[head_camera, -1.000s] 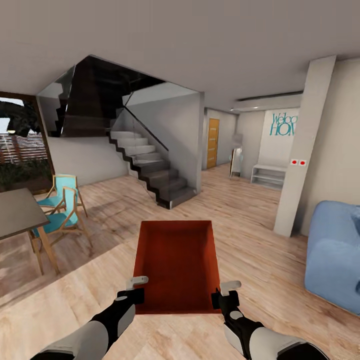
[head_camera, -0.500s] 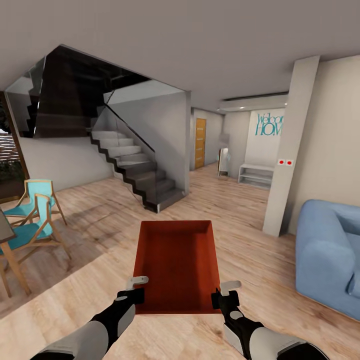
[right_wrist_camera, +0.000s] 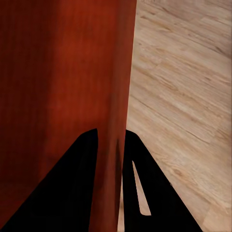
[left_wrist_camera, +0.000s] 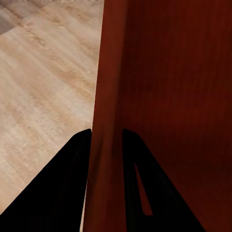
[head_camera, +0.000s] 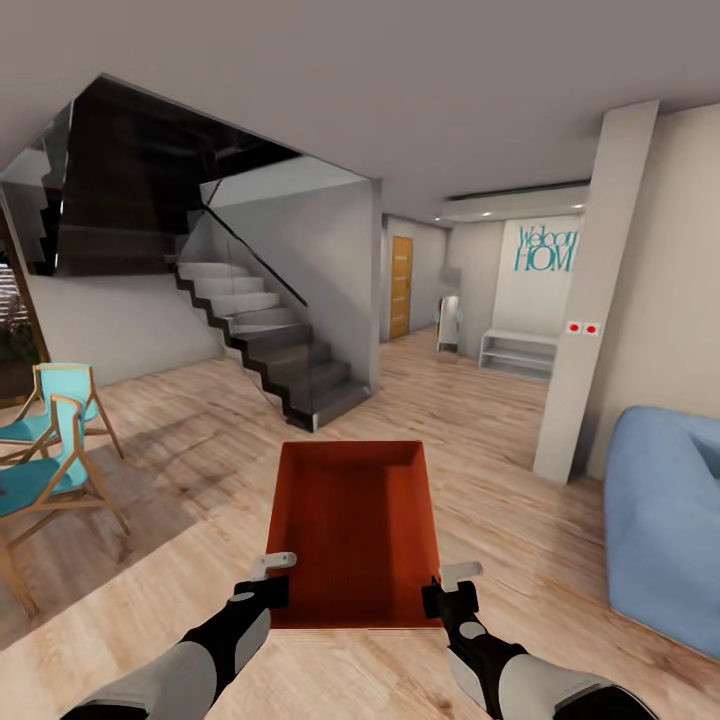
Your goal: Move the two storage containers from the living room to the garage. In the garage, place one container on the floor and stack the other container on top of it (either order is fine).
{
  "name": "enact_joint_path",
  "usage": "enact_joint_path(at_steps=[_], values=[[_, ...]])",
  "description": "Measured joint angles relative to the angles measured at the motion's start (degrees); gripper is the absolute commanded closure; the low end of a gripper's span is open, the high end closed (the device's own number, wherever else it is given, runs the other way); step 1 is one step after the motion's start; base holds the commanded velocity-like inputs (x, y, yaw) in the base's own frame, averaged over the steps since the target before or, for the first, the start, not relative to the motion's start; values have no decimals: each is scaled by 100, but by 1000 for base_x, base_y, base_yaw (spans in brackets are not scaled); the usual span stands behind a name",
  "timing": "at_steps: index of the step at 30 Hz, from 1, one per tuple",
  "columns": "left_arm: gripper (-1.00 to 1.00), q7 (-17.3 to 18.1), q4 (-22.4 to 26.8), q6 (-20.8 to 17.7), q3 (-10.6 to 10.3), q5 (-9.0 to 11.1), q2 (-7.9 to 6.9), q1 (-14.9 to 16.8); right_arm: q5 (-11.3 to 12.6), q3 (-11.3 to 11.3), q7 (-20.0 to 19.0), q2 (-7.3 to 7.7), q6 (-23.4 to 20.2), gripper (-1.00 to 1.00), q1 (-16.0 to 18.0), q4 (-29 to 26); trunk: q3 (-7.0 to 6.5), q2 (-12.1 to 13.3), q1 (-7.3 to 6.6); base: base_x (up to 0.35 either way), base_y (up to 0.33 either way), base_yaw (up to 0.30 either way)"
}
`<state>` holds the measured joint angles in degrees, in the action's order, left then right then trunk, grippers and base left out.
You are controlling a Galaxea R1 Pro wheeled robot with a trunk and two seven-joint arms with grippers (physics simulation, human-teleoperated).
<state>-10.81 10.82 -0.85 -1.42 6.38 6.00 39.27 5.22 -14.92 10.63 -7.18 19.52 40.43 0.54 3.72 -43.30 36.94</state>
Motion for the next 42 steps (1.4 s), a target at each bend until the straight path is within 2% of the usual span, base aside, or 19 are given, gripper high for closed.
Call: enact_joint_path(at_steps=[6,21,32,42], values=[[100,-11,0,0,-3,1,8,0,-7,9,-7,7,0,100,0,-1,0,0,0,321,0,-39],[100,-9,-1,0,0,0,8,1,-8,9,-10,9,1,100,-1,-1,62,0,0,322,0,-232],[100,-9,0,0,0,0,6,0,-1,4,-9,6,1,100,0,0,69,0,0,321,0,-21],[100,-6,0,0,-1,0,6,1,5,-1,-7,6,3,100,0,0,69,0,0,322,0,-224]])
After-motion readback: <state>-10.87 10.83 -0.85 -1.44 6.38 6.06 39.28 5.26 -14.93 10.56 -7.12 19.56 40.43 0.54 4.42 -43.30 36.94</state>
